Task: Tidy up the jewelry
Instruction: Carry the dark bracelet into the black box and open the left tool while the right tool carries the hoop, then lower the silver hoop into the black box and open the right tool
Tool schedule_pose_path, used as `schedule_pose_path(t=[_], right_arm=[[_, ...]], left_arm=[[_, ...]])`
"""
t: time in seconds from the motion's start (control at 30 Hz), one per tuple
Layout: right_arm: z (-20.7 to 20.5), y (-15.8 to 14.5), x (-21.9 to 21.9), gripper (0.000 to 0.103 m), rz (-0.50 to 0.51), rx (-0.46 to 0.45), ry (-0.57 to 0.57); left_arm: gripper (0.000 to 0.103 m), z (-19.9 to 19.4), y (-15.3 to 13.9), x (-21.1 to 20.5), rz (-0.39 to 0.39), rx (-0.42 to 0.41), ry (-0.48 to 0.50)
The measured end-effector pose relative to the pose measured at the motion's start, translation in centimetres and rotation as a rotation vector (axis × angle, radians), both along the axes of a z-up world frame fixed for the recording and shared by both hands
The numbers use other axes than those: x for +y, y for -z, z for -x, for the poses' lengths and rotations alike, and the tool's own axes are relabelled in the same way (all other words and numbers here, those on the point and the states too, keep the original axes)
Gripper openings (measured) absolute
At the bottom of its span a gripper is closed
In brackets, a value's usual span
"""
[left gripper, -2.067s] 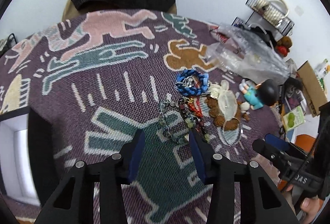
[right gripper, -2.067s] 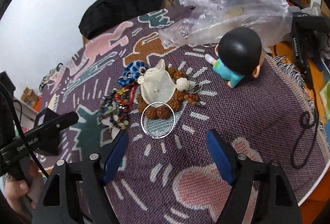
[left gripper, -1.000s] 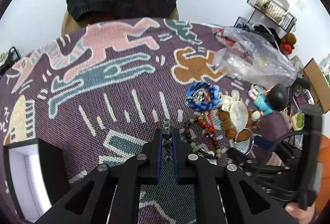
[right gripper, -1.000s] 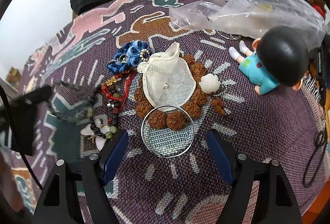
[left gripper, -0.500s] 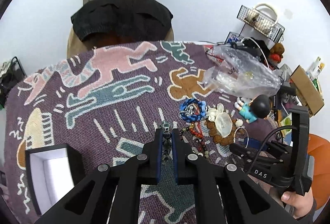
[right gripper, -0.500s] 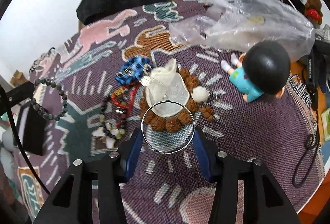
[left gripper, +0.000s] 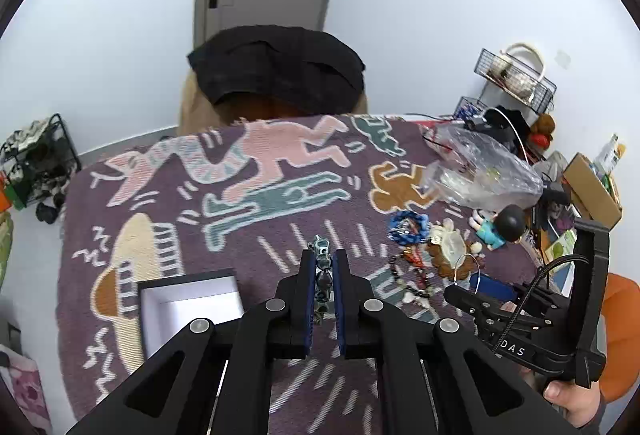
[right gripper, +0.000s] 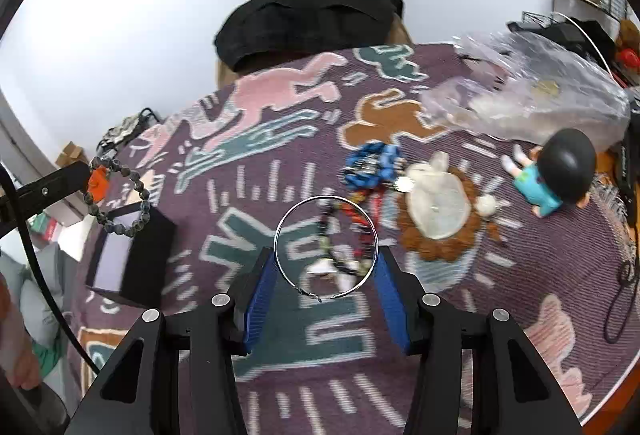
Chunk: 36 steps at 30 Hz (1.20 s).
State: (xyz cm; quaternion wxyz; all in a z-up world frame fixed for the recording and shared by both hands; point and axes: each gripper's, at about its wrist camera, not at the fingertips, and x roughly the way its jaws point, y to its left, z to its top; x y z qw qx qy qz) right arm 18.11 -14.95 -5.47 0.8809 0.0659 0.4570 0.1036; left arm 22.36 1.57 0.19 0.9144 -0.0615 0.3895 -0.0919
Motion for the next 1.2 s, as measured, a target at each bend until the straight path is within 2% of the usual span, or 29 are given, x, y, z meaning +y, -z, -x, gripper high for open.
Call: schedule_pose_path(t=[0.27, 0.57, 0.73, 0.77, 0.8, 0.83, 0.87, 0.9, 1.0, 1.2], right_arm=[[0.8, -1.2, 3.3, 0.05, -0.02, -0.036, -0.059], [1.0, -1.9, 6.5, 0.05, -0.016, -0.058, -0.116], [0.9, -2.0, 7.9, 0.05, -0.014, -0.063, -0.142], [0.8, -2.0, 8.1, 0.05, -0.014, -0.063, -0.147], [0.7, -2.0, 8.3, 0.05, -0.014, -0.062, -0.151], [0.6, -2.0, 8.6, 0.05, -0.015, -0.061, -0.156], [0.6, -2.1, 8.8, 0.05, -0.015, -0.062, -0.163], [0.6, -2.1, 9.1, 0.05, -0.016, -0.063, -0.169], [0.5, -2.4, 10.4, 0.05, -0.016, -0.068, -0.2], [0.2, -2.5, 14.0, 0.05, -0.023, -0.065, -0.263]], left_arm=[[0.009, 1.7, -0.3, 3.9, 0.005, -0.008, -0.061], [0.009, 2.1, 1.4, 6.7, 0.018, 0.022, -0.115], [0.01, 1.3, 3.2, 7.7, 0.086, 0.068, -0.109], [0.018, 1.2, 3.4, 7.8, 0.092, 0.077, -0.109], [0.035, 1.0, 3.6, 8.0, 0.096, 0.092, -0.115], [0.047, 1.1, 3.7, 8.1, 0.095, 0.094, -0.123], [0.07, 1.2, 3.6, 8.4, 0.095, 0.086, -0.131], [0.083, 1.7, 3.3, 8.8, 0.094, 0.053, -0.147], [0.086, 2.8, 2.7, 10.2, 0.087, 0.002, -0.176], [0.086, 3.9, 3.1, 13.0, 0.085, 0.014, -0.235]])
